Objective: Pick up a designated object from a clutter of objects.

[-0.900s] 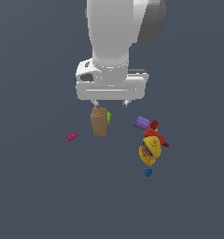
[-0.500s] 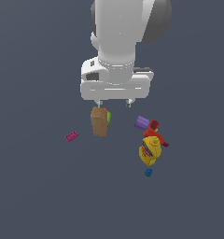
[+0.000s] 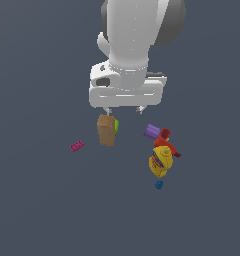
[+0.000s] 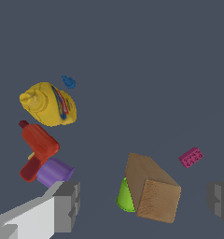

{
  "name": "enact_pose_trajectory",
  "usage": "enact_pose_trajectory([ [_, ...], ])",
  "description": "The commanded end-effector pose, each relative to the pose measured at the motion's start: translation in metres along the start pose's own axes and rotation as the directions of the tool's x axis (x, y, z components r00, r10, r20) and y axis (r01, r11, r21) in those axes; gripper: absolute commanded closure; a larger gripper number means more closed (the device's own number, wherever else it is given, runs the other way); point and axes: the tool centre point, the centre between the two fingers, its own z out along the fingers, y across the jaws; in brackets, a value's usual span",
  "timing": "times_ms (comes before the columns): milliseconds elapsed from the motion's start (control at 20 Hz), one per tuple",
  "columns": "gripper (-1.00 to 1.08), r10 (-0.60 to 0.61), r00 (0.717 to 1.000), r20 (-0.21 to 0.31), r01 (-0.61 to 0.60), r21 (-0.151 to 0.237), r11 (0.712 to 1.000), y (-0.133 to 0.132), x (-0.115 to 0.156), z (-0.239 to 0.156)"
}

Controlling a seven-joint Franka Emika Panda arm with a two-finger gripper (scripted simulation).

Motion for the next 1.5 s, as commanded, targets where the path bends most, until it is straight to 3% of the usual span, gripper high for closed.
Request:
enact_pose_trajectory([
  [0,-0.92,0.01,1.0,0.0,-0.01,0.001,1.0,0.004,-0.003,0.006],
  [400,-0.92,0.075,0.997,-0.001,-0.075,0.008,0.997,0.024,-0.025,0.04],
  [900,-0.92,0.194,0.981,-0.001,-0.194,0.022,0.981,0.056,-0.075,0.098],
  [1450,-0.92,0.249,0.969,-0.001,-0.248,0.028,0.968,0.067,-0.102,0.122],
])
